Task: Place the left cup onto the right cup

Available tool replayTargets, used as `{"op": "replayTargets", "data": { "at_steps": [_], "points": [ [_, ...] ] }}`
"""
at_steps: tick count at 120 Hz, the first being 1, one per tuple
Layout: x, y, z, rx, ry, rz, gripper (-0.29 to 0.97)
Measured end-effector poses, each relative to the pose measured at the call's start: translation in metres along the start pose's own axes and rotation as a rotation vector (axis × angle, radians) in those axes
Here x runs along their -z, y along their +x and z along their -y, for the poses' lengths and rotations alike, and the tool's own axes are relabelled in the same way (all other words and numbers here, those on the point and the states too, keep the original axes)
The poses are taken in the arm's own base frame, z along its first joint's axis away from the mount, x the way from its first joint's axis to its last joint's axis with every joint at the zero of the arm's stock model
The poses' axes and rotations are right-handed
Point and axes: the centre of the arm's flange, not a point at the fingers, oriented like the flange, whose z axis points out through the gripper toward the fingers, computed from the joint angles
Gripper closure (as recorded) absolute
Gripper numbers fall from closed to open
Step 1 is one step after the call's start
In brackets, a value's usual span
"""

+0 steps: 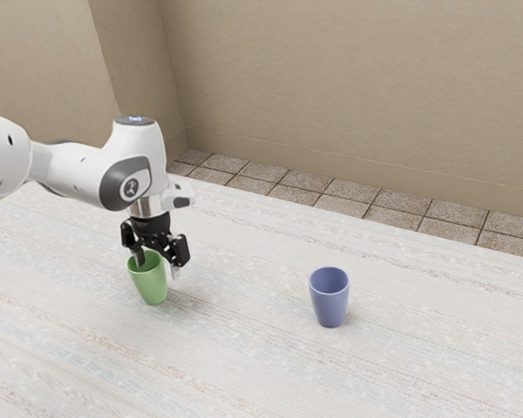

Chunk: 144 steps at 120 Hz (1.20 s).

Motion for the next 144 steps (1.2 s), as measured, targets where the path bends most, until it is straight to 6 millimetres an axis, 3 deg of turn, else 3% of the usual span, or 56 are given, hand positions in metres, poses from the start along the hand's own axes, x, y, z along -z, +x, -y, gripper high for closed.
{"op": "replayTargets", "data": {
  "at_steps": [104,116,144],
  "points": [
    [-0.028,0.005,-0.002,0.001,-0.003,0.012,0.0],
    [-0.029,0.005,-0.002,0.002,-0.003,0.013,0.09],
    [-0.029,0.006,-0.002,0.005,-0.003,0.013,0.46]
  ]
}}
